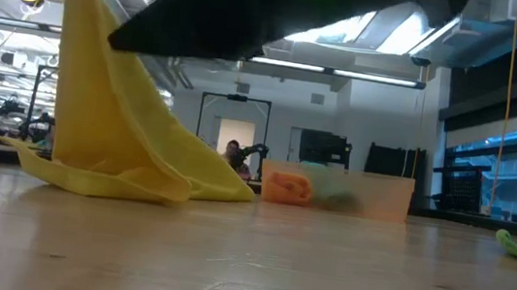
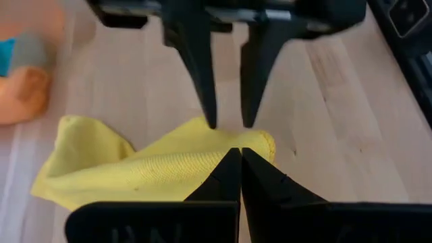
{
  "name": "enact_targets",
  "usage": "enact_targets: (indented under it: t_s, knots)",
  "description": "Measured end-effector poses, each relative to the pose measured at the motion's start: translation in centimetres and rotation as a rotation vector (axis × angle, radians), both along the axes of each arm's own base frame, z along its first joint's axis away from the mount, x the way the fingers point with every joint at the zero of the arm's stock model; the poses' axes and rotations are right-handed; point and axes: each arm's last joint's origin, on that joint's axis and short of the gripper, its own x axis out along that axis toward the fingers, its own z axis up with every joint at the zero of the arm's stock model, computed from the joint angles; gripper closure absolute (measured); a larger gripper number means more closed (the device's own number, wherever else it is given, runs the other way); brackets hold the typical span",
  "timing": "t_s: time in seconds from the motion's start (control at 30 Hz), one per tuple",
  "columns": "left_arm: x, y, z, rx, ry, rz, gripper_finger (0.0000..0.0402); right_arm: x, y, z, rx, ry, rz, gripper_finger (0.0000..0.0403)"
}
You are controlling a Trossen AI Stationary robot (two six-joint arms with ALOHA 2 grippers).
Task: Roll microfiber towels into tight, uniform cylinder then place into a basket
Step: Roll the yellow microfiber towel
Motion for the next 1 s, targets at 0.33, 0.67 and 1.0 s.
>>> enact_targets:
  t_s: [0.33, 0.67, 1.0]
  knots:
    - [0.2, -0.4, 0.4, 0.013, -0.088, 0.037, 0.0401, 0.7, 0.9, -0.5, -0.023, -0.052, -0.156, 0.0279]
    - [0.1, -1.9, 1.1, -0.010, -0.189, -0.028, 0.0401, 0.7, 0.7, -0.5, 0.028, -0.078, -0.221, 0.0279]
    - [0.8, -1.1, 1.5, 0.056, -0.266, 0.058, 0.0401, 0.1, 2.1, -0.5, 0.054, -0.085, -0.197, 0.0279]
